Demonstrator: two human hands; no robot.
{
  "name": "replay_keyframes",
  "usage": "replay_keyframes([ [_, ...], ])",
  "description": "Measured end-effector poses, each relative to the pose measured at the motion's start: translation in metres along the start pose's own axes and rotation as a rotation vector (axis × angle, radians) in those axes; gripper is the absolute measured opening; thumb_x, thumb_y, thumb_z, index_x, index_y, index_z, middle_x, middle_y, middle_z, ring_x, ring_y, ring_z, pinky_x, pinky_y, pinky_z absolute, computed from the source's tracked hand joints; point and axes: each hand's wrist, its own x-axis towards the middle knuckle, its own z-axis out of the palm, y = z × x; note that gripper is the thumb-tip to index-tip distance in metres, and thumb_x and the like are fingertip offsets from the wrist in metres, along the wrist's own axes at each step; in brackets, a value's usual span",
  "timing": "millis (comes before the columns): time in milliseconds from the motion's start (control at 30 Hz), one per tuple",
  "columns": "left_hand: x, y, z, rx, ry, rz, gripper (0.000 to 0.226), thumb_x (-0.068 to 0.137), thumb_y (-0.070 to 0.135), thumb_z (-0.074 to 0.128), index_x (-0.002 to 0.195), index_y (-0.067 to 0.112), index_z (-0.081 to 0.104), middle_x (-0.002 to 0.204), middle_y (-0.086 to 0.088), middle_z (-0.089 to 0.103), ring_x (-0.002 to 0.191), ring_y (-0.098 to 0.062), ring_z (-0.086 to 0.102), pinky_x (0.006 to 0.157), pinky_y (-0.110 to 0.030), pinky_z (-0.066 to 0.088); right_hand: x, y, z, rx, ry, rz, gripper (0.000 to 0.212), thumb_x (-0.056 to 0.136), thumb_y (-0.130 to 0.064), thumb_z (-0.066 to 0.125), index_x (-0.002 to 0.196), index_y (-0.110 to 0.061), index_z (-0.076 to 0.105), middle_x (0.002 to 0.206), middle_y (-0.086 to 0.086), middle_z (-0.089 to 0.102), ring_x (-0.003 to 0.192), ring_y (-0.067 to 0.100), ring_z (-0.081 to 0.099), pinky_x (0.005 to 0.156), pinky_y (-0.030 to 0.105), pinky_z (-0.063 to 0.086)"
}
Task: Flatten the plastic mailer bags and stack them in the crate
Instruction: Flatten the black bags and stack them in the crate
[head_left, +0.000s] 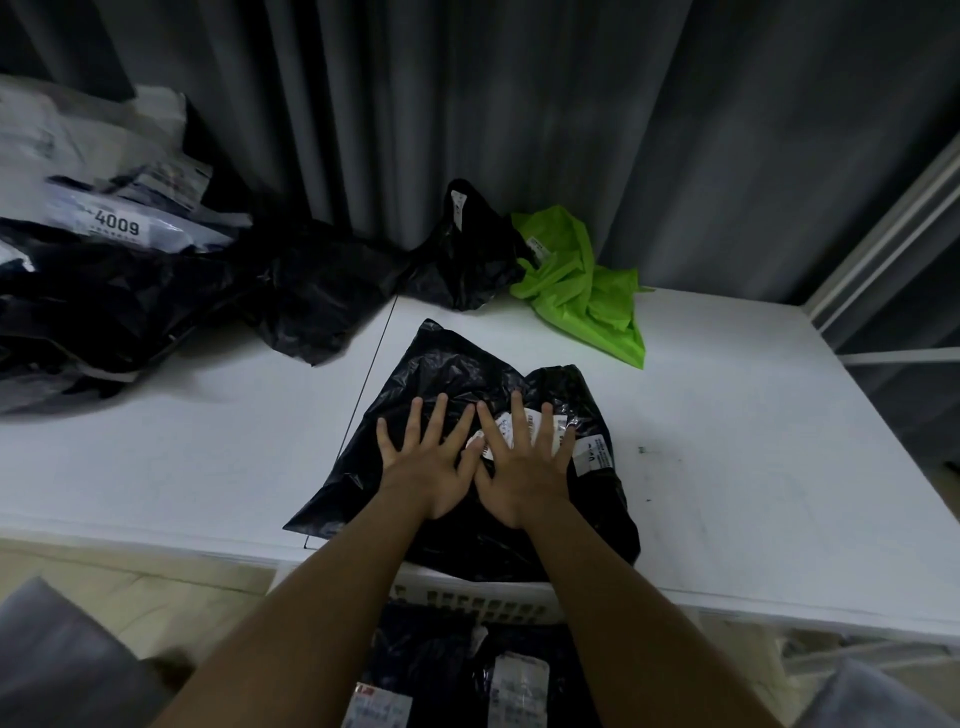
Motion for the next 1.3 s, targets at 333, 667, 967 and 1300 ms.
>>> replay_keyframes([
  [333,0.004,0.003,-0.011,0.028,-0.116,-0.036,0.058,0.095,0.063,0.006,0.147,0.047,-0.012,0.157,0.007,-0.024,0.143,-0.021,-0.027,0.11,-0.06,-0.016,0.002,0.0,-0.017,-0.023,-0.096,-0.026,0.062,0.097,-0.057,0.025,0.15,-0.045,-0.006,0.16,0.002,-0.018,0.144,0.039,-0.015,0.112,0.062,-0.008],
  [667,0.044,0.004,-0.044,0.129,0.414,0.119,0.067,0.09,0.055,0.005,0.143,0.023,0.032,0.146,-0.009,0.03,0.135,-0.029,0.027,0.108,-0.045,0.023,0.055,0.06,-0.076,0.199,0.181,0.005,0.055,0.093,-0.02,0.047,0.147,-0.021,0.035,0.155,0.01,0.025,0.139,0.033,0.026,0.108,0.042,0.032],
  [967,0.065,-0.012,-0.018,0.066,0.085,0.027,0.065,0.097,0.057,0.012,0.148,0.032,-0.02,0.157,0.001,-0.024,0.144,-0.017,-0.023,0.116,-0.052,-0.01,0.066,0.076,-0.049,0.549,0.298,0.301,0.071,0.088,-0.001,0.054,0.15,-0.016,0.022,0.12,0.023,0.049,0.115,0.041,0.048,0.092,0.045,0.042],
  [1300,0.056,-0.006,-0.015,0.022,0.052,-0.11,0.074,0.089,0.071,0.006,0.146,0.036,-0.025,0.154,-0.002,-0.031,0.141,-0.025,-0.031,0.109,-0.061,-0.015,0.057,0.057,-0.057,0.03,0.547,0.001,0.051,0.09,-0.03,0.048,0.139,-0.017,0.047,0.141,0.018,0.045,0.129,0.039,0.042,0.1,0.055,0.034],
])
